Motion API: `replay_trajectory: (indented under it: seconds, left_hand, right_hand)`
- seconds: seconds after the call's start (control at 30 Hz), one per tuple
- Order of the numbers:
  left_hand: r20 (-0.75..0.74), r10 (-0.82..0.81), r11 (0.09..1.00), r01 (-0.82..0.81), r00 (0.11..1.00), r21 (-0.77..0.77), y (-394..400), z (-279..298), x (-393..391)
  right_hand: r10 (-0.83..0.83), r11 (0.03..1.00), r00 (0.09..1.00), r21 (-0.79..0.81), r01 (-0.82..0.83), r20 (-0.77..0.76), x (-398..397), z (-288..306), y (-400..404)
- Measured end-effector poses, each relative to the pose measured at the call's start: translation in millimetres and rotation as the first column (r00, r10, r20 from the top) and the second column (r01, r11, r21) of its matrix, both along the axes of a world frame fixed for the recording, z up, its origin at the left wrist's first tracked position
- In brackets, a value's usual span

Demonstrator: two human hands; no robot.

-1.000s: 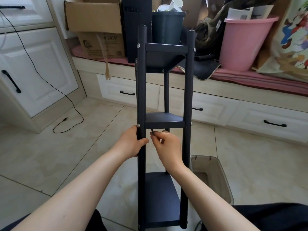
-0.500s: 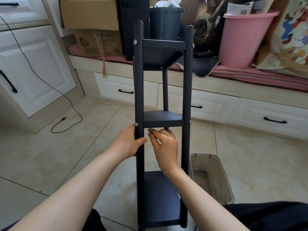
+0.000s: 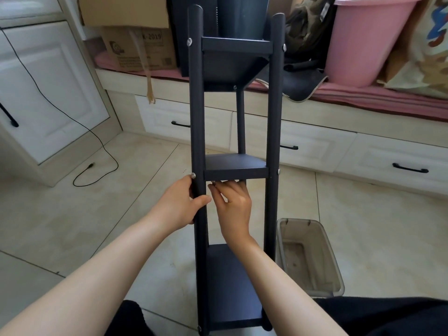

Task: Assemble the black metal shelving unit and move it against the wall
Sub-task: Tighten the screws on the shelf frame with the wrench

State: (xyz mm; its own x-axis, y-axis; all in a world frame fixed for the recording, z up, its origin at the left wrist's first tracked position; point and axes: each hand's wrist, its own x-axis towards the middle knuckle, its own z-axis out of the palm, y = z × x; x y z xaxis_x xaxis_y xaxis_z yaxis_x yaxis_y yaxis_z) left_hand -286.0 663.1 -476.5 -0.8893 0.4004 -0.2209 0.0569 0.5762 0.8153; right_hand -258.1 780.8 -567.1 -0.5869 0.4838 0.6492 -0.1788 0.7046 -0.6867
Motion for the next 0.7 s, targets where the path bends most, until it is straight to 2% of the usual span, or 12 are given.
replay_trajectory:
  seconds: [0.3, 0.43, 0.7]
  left_hand:
    - [0.004, 0.008, 1.000, -0.008, 1.000, -0.004, 0.5, 0.4, -0.8]
    - [0.005, -0.002, 1.000, 0.002, 1.000, -0.010, 0.7, 2.6, 0.7]
    - [0.003, -0.014, 1.000, 0.014, 1.000, -0.005, -1.4, 6.7, 5.5]
  right_hand:
    - [0.102, 0.989, 0.995, -0.110, -0.102, -0.008, -6.1, -3.4, 1.0]
    - [0.150, 0.975, 0.986, -0.176, -0.135, 0.072, -3.7, -3.7, 1.5]
    - [0.143, 0.987, 0.958, -0.110, -0.119, 0.247, 15.0, 0.8, 0.8]
